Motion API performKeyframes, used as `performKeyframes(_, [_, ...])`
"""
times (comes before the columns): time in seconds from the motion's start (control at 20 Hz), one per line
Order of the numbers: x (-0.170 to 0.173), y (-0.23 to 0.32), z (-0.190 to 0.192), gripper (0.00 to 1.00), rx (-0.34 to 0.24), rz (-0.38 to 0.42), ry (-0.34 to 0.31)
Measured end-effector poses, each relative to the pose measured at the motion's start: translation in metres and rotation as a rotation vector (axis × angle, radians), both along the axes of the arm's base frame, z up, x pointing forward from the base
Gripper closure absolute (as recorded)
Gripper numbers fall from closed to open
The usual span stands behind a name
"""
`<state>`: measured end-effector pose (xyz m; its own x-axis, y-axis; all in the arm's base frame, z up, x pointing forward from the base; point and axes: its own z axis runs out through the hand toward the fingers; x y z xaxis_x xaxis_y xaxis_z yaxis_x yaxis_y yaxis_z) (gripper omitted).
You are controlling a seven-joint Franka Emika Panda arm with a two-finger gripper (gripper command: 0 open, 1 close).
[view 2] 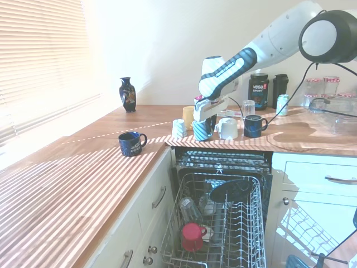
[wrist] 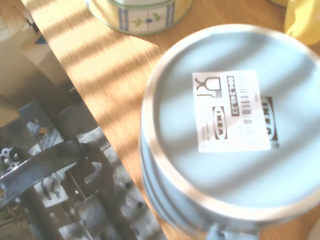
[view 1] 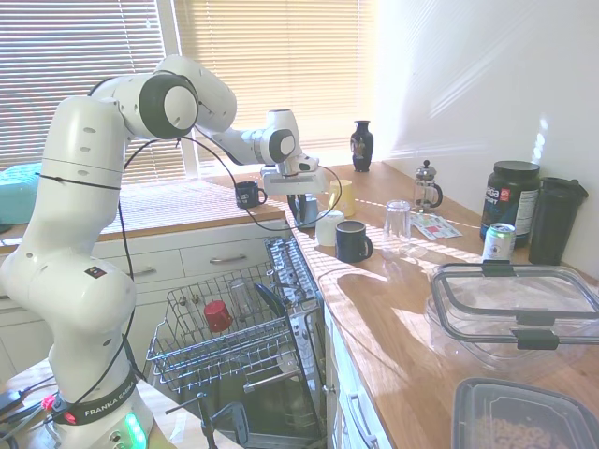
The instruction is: Remove a mug cup out of the dishwasher
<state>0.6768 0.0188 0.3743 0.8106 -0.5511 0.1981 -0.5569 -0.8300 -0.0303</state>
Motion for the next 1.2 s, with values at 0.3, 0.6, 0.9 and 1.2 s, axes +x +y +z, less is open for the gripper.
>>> performKeyframes(0.3, [0.016,-0.001,-0.011,0.00,-0.004,-0.028,-0.010])
performKeyframes(0.6, [0.022,-0.002,-0.004,0.00,-0.008,-0.046,-0.029])
performKeyframes(0.9, [0.023,0.004,0.007,0.00,-0.010,-0.050,-0.051])
performKeyframes(1.2, [-0.018,0.002,0.055,0.00,-0.032,-0.066,-0.086])
